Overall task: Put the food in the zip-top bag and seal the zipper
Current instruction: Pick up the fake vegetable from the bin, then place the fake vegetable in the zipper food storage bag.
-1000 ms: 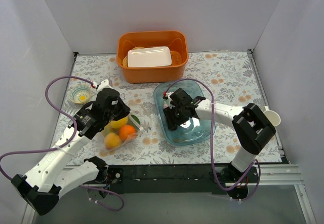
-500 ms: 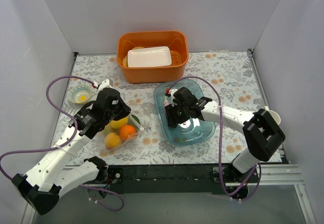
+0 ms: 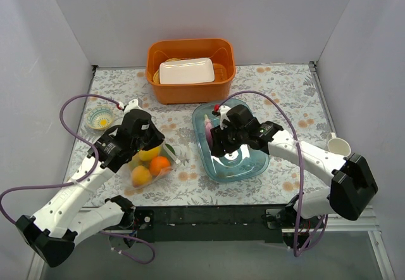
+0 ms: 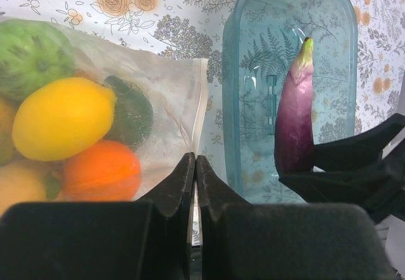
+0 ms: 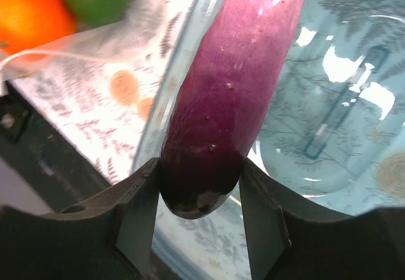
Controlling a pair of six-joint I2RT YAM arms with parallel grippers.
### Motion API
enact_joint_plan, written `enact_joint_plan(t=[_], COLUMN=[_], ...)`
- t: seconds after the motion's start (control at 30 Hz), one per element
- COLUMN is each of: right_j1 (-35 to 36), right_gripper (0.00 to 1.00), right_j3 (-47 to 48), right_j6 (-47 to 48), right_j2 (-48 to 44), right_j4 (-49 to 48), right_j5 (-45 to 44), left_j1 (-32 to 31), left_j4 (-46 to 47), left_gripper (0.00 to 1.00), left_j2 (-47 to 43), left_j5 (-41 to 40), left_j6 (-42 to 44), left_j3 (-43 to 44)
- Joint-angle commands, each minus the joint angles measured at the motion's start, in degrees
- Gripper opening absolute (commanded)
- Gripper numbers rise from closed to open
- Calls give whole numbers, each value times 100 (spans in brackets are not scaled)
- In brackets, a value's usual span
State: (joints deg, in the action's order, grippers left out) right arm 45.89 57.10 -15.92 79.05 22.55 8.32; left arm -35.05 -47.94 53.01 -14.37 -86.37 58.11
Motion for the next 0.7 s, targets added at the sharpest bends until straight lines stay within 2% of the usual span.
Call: enact_joint_plan(t=[0.0, 0.2, 0.5, 0.67], right_j1=[25, 201, 596, 649], right_gripper=[27, 30, 30, 30], right_j3=[38, 90, 1126, 1470], right_j6=[54, 396, 1372, 1575], right_j2=[-346, -285, 874, 1253], right_j4=[101, -40, 1031, 1173], right_j5=[1212, 2480, 2473, 2491], left_j1=[-20, -20, -20, -20], left_j4=[110, 92, 48, 57], left_gripper=[0, 0, 0, 0], left_j2=[16, 104, 78, 34], left_j5=[31, 75, 215, 417], left_j6=[32, 76, 103, 208], left_j3=[113, 139, 157, 96])
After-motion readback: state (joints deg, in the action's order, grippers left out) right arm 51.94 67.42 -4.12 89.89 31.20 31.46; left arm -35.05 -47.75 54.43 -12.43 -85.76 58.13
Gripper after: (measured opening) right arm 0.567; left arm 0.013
